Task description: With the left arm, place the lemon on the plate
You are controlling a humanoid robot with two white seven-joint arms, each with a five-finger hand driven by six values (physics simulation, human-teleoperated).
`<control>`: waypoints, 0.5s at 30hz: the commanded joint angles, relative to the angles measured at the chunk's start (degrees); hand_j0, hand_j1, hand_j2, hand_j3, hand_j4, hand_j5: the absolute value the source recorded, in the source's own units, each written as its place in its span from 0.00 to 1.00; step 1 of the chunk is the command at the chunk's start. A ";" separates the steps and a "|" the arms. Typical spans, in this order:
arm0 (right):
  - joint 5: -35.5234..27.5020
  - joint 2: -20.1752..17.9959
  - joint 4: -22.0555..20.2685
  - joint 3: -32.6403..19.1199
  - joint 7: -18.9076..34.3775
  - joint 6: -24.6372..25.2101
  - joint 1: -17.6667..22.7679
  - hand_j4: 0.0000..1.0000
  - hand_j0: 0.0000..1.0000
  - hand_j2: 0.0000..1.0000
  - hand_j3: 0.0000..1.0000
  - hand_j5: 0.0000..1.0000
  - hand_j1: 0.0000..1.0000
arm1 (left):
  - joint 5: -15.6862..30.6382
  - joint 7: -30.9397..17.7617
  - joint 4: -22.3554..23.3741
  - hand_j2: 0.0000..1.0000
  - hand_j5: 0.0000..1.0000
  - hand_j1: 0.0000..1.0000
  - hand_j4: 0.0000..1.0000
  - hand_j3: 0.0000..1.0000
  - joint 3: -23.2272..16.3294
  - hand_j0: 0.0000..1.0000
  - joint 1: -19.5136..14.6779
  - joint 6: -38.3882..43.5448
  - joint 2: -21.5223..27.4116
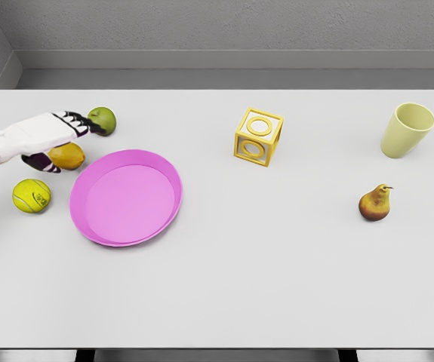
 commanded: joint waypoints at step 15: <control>0.01 0.00 0.02 0.01 0.01 -0.06 0.00 1.00 1.00 1.00 1.00 1.00 1.00 | -2.46 0.41 3.46 1.00 1.00 1.00 1.00 1.00 0.03 1.00 -0.79 0.09 -1.17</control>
